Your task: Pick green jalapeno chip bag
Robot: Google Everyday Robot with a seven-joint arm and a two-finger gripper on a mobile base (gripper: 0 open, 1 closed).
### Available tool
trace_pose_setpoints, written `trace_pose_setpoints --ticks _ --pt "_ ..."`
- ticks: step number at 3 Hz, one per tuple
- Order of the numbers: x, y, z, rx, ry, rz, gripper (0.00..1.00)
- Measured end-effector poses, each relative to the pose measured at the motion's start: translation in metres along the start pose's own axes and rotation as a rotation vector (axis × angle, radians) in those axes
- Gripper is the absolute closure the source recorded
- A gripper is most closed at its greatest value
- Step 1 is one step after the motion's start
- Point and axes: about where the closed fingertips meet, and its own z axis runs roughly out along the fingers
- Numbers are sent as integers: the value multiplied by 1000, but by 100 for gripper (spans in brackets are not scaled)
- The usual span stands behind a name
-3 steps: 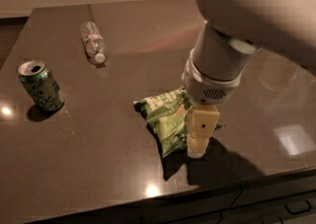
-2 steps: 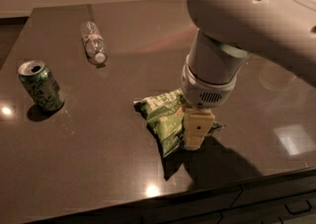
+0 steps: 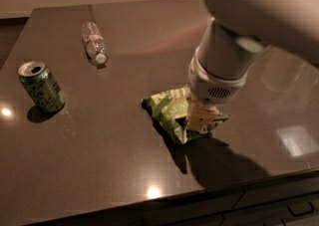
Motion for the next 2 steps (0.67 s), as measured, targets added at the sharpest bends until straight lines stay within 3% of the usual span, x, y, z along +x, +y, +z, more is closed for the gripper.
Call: trace_pose_setpoints --ticks 1,2 --pt "-5 -5 -35 51 -101 31 96" --pt "-10 -16 -76 108 -200 41 100"
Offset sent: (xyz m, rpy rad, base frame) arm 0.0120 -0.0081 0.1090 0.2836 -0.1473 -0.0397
